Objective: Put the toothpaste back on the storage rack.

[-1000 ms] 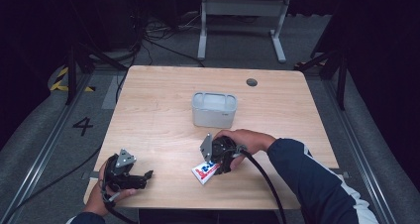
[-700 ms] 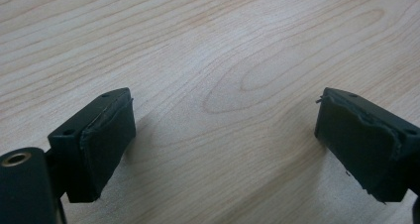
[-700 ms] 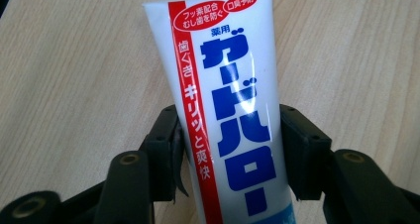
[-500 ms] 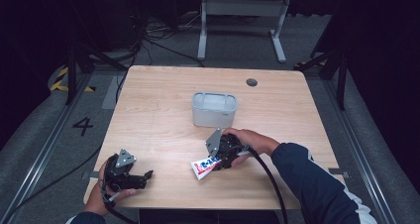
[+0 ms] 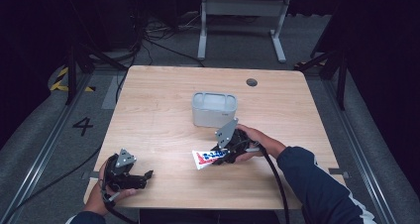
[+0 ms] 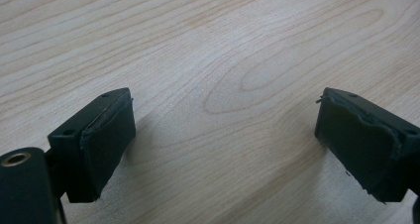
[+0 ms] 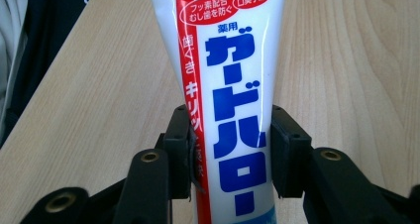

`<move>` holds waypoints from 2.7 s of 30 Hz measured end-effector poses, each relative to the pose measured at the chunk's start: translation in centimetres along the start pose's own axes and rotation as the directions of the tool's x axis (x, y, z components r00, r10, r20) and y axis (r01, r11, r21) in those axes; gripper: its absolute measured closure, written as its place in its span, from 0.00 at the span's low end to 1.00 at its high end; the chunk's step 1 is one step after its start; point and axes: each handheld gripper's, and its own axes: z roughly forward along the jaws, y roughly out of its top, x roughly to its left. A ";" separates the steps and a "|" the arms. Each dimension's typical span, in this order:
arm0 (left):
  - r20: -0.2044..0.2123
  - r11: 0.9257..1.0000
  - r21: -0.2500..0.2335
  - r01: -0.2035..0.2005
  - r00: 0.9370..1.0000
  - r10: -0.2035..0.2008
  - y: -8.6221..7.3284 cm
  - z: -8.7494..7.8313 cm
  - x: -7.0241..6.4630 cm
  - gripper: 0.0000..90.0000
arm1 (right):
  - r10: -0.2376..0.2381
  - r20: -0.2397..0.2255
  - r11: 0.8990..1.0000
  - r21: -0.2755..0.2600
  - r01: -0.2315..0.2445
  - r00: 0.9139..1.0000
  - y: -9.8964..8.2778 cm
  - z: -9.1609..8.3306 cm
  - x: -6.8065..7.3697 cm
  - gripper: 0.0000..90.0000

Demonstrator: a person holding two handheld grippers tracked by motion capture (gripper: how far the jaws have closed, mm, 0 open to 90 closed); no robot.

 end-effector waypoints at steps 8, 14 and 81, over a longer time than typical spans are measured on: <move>0.000 1.000 0.000 0.000 1.000 0.000 0.0 0.0 0.0 0.10 | 0.035 0.026 0.995 -0.099 -0.033 0.999 -0.4 -0.8 0.2 0.68; 0.000 1.000 0.000 0.000 1.000 0.000 0.0 0.0 0.0 0.10 | 0.047 0.049 0.985 -0.171 -0.038 0.998 -0.6 -1.6 0.5 0.68; 0.019 1.000 0.006 -0.022 1.000 0.022 0.4 0.4 0.2 0.10 | 0.341 0.427 0.869 -0.483 -0.107 0.838 2.3 -8.3 -0.3 0.68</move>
